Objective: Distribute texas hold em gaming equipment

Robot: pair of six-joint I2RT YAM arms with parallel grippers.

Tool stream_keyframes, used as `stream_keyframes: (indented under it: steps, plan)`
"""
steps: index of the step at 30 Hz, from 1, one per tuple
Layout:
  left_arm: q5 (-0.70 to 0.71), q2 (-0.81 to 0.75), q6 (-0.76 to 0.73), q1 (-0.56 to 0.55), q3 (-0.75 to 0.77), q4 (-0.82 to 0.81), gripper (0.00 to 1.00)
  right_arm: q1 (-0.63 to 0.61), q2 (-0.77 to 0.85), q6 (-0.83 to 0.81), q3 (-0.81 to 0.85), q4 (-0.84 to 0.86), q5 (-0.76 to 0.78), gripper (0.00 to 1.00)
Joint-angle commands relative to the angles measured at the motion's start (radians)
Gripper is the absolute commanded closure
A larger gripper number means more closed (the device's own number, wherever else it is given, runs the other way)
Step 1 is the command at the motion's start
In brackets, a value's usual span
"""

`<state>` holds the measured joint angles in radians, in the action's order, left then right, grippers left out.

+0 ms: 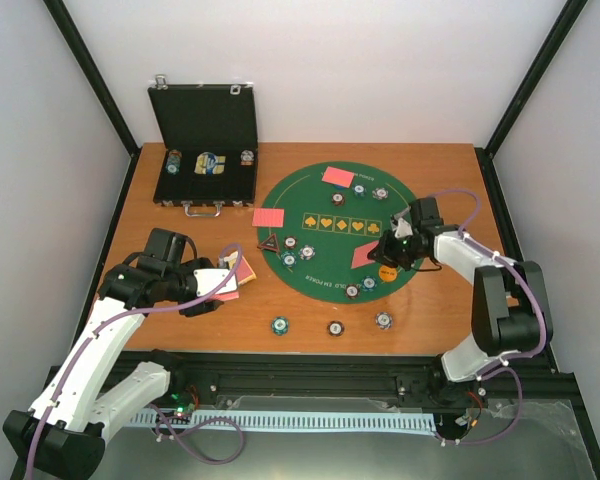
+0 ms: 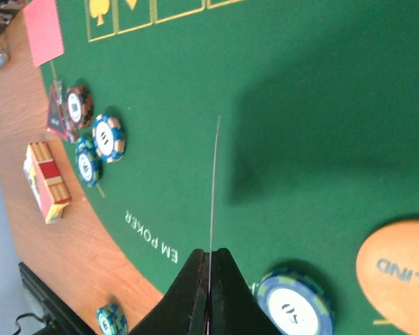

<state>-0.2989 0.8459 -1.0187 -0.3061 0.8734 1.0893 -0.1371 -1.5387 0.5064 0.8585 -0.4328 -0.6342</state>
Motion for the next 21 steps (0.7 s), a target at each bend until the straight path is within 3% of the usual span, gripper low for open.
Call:
stream_keyframes:
  steps: [1, 8, 15, 21]
  plan:
    - [-0.007, -0.009, -0.025, -0.007, 0.024, -0.012, 0.62, 0.008, -0.073, -0.069, 0.066, -0.058, 0.063, 0.95]
    - [-0.006, -0.014, -0.029, -0.007, 0.027, -0.004, 0.62, 0.008, -0.130, -0.101, 0.118, -0.102, 0.141, 0.90]
    - [-0.014, -0.004, -0.028, -0.007, 0.038, 0.001, 0.62, 0.008, -0.154, -0.107, 0.165, -0.138, 0.211, 0.59]
    - [-0.011, -0.011, -0.030, -0.007, 0.035, 0.004, 0.62, 0.008, -0.132, -0.118, 0.234, -0.208, 0.343, 0.51]
